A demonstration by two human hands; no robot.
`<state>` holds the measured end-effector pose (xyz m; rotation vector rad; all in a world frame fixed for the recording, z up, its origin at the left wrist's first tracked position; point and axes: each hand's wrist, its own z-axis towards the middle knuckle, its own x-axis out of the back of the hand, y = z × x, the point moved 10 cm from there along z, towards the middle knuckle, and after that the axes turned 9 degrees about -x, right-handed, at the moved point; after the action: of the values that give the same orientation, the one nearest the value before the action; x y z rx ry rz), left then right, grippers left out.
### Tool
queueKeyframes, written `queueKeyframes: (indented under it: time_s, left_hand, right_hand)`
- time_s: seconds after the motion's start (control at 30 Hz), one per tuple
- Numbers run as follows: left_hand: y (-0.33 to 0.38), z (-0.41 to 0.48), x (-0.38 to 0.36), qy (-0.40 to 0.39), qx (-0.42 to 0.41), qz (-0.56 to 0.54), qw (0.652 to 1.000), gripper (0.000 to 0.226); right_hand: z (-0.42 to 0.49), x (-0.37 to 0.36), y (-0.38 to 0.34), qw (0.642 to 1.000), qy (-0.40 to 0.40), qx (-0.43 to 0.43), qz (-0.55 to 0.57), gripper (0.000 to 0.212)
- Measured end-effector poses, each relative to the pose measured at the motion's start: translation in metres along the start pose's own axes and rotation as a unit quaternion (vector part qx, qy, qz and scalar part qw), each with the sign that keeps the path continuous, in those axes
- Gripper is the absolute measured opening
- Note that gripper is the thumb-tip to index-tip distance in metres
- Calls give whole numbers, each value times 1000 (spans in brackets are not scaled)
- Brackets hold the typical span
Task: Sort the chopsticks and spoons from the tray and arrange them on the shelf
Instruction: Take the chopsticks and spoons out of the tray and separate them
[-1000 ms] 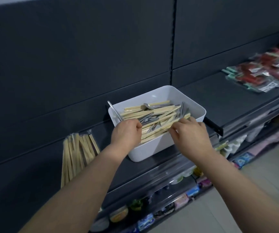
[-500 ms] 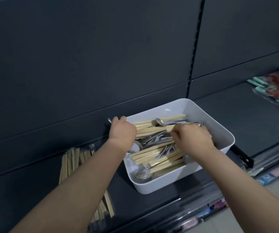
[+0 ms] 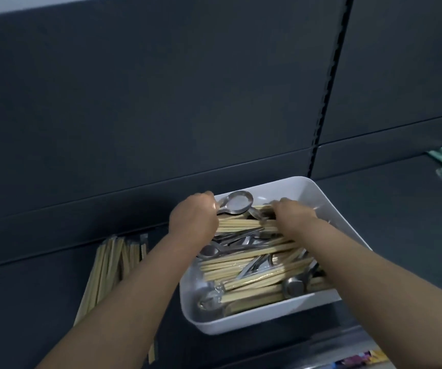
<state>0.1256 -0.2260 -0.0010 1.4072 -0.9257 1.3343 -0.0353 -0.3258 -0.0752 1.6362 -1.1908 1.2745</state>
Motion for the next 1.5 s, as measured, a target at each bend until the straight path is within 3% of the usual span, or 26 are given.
queueKeyframes:
  time_s: [0.2,0.3,0.5,0.7,0.9,1.03,1.2,1.5]
  left_hand:
    - [7,-10,-16,17,45,-77,996,17]
    - [-1,-13,-11,72,85,-143,983,20]
    - [-33,-32,0,160,177,-355,904,18]
    - [-124,-97,7,229,279,-461,811,19]
    - [-277,-211,-9,251,382,-466,758,19]
    - [-380,-284,-14,245,423,-439,753,14]
    - [-495,-346,-3,228,446,-381,777,16]
    - [-590,-361,4,184,440,-312,821,25]
  right_hand:
    - [6,6,-1,997,24,67,-28,34]
    - [-1,29,4,993,71,83,50,17]
    - [-31,92,-34,954,151,161,205,31]
    - [-85,85,-156,925,68,279,249,23]
    - [-152,41,-314,910,-35,345,226,42]
    - [-190,4,-424,920,-42,336,198,45]
    - [-235,-45,-545,930,-87,322,153,44]
    - [-256,-85,-651,944,-137,272,130,50]
